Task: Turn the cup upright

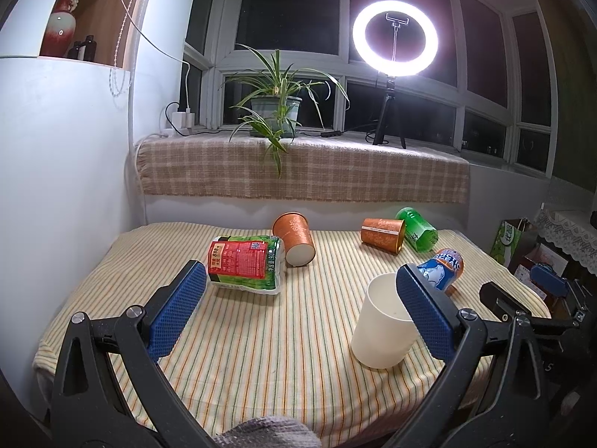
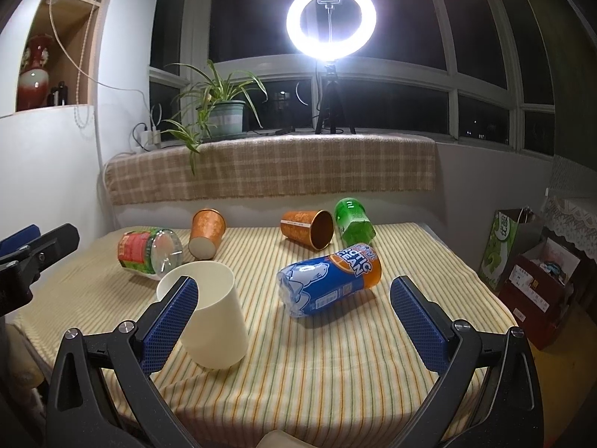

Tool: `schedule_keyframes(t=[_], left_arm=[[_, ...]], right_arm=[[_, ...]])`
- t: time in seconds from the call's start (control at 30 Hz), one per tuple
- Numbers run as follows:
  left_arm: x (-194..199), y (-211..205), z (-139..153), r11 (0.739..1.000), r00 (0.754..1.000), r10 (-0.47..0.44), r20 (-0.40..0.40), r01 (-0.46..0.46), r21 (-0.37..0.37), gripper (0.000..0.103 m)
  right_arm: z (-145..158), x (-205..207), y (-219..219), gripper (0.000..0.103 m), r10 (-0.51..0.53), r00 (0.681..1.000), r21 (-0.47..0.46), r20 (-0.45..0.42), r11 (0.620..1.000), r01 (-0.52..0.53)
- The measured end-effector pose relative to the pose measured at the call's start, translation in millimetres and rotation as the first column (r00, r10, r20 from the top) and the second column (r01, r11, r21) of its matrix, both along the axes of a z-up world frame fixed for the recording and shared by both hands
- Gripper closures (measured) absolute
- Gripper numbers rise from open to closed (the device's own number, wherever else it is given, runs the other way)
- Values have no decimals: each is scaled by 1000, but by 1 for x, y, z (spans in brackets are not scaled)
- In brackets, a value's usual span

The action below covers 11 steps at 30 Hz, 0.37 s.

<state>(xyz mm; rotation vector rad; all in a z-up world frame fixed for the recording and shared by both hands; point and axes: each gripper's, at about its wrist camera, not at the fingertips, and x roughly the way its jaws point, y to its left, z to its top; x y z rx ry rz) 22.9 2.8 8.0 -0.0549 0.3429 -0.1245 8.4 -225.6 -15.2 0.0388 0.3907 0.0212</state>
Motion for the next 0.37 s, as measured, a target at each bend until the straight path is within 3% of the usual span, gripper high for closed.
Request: schedule_keyframes(t=[0.37], left_arm=[[0,2,-1,1000,1000,1,0,-1,1,0]], right_arm=[[-2,1,1,0,7,1000,6,-12,1000,-7]])
